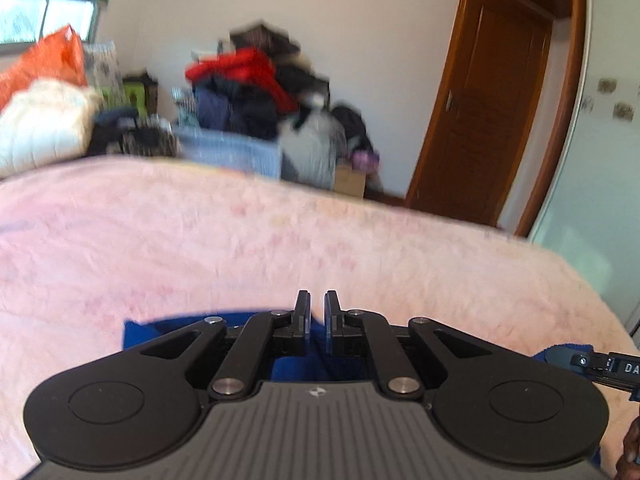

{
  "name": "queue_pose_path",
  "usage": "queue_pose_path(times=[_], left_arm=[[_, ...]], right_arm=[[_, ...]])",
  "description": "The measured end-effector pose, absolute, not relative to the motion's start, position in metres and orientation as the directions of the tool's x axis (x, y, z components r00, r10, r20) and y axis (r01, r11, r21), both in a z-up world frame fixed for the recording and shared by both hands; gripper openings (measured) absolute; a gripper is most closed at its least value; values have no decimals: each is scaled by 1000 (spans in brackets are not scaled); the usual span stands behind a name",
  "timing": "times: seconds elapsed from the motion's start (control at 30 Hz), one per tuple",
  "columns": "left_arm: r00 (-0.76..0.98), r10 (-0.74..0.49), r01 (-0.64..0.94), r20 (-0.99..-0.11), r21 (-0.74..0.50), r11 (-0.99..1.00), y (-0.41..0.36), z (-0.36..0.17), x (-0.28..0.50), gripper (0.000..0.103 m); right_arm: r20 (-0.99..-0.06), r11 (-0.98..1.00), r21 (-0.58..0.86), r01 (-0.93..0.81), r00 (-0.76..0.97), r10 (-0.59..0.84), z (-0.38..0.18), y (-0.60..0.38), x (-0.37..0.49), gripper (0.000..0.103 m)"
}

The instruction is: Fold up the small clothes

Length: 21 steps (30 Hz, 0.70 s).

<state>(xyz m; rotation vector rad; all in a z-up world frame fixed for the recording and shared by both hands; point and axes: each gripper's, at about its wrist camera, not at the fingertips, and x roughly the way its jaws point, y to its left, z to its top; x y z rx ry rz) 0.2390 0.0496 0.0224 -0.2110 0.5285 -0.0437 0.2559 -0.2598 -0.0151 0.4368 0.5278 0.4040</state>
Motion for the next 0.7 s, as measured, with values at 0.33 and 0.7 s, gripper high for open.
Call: queue_pose_path(times=[0.33,0.7], left_arm=[[768,-89,-124,-634,-284,951,113,10,252,10],[623,-301,230,-722,-199,953,61,-11,270,10]], right_arm=[[-456,822,558,-114,785,418,-43,-275,260,69],[-393,807,526,-267,766,510,-18,-247,256,69]])
